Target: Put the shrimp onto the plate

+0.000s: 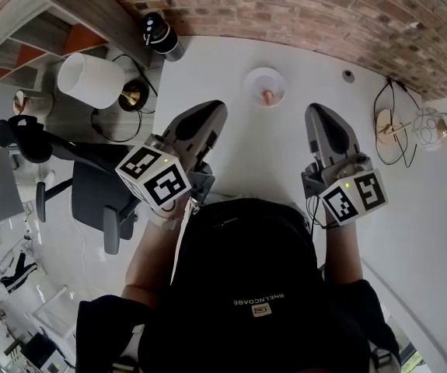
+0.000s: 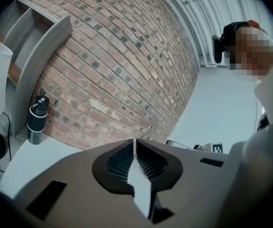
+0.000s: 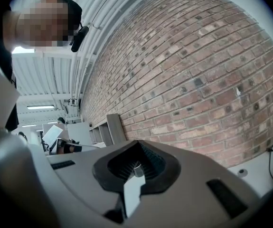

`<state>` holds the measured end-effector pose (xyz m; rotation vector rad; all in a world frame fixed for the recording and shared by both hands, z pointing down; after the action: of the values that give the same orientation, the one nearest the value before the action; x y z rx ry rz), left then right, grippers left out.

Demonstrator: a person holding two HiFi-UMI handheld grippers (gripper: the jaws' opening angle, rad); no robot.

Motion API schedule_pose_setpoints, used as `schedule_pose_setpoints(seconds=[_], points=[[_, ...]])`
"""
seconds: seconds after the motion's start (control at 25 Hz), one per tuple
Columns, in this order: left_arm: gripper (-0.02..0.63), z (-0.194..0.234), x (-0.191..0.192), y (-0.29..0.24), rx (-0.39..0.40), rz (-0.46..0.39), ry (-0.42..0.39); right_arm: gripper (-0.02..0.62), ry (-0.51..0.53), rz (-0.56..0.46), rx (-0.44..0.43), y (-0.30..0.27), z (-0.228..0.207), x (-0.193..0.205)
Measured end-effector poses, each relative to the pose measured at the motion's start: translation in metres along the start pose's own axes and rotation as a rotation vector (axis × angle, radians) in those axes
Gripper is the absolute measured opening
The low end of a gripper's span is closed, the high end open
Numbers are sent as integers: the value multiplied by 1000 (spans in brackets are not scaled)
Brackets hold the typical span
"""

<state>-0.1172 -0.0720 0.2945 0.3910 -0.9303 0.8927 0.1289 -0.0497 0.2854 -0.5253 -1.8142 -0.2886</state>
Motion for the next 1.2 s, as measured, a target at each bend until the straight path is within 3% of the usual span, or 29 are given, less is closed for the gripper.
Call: schedule_pose_setpoints(seconds=[1.2], points=[[4, 3, 5, -7, -38, 27, 5, 3, -4, -7, -6, -1, -6, -5]])
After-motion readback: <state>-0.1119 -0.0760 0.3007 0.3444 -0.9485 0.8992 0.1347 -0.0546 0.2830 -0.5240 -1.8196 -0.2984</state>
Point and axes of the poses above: the fingertips, and each gripper's own axes: y backward along the fingers, z to its left, x out of its underside, the point moved 7 cm from there along y, backward along the fingers, and after that the axes turned 5 degrees about x, right-handed, at the moved point
